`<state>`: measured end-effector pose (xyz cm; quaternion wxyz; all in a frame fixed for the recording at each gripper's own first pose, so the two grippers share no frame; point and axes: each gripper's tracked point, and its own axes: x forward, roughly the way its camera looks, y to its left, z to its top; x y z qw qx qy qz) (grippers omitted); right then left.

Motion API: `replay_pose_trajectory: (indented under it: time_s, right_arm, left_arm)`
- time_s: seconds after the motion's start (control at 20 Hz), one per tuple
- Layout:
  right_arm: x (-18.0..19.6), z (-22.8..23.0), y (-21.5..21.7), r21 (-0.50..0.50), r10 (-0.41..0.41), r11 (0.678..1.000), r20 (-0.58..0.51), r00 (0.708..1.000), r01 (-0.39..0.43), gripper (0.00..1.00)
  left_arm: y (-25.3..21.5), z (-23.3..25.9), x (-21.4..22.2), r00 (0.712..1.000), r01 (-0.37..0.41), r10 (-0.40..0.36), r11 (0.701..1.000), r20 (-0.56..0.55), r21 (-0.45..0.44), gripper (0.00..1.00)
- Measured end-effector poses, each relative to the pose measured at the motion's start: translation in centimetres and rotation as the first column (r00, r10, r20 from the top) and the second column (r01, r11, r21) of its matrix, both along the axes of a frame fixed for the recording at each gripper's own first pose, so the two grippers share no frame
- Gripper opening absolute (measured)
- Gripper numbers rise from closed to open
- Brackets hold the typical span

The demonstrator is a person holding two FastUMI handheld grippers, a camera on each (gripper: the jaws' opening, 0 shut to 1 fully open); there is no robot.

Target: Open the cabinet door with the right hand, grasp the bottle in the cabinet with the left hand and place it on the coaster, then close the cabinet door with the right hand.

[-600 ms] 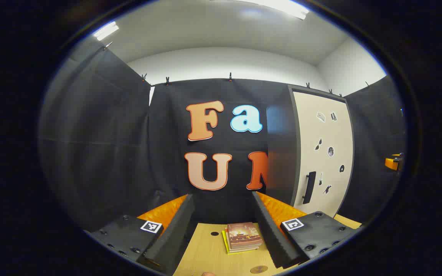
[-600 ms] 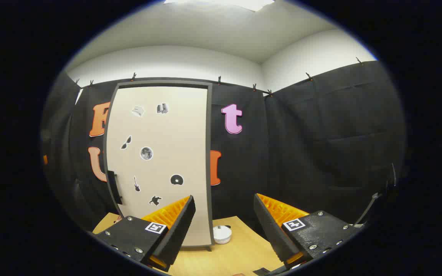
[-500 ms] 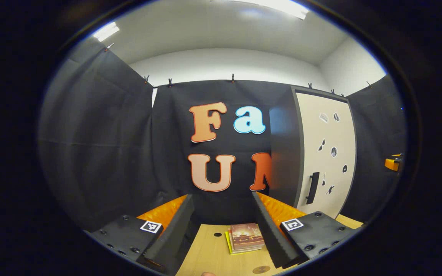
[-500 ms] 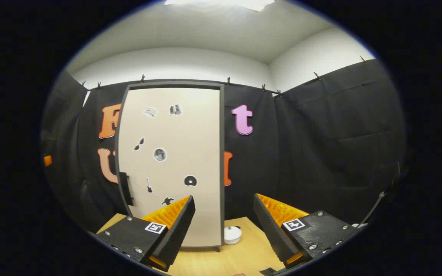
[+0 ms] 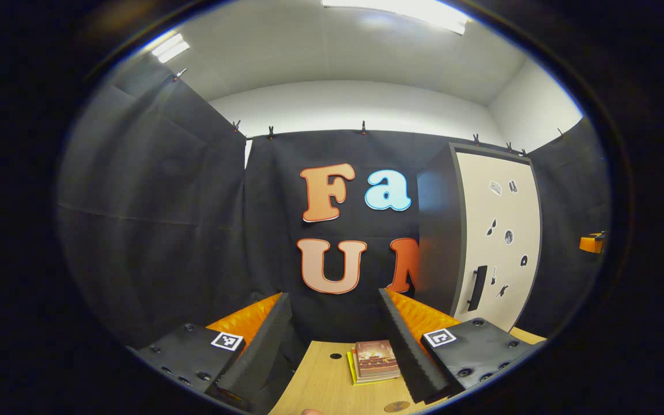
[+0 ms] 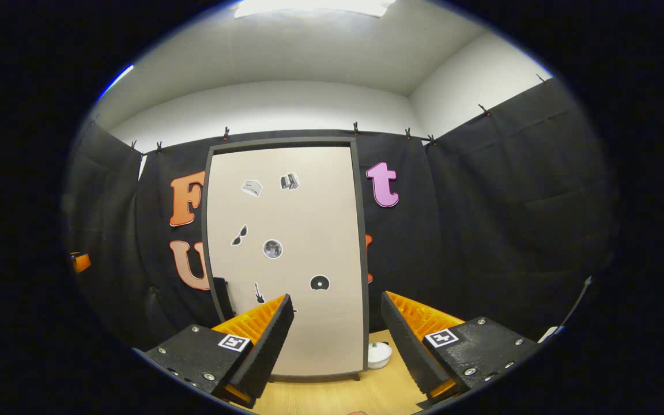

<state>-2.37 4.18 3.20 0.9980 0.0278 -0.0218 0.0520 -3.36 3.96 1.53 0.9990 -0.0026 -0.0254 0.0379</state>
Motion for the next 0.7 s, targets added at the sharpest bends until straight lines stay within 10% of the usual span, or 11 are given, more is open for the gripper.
replay_pose_trajectory:
  time_s: [0.7]
  right_arm:
    - [0.1,-1.0,7.5,-0.038,0.109,0.993,0.007,0.994,-0.109,0.94]
  left_arm:
    - [2.0,0.6,-3.1,0.999,-0.037,0.037,0.999,0.005,-0.003,0.97]
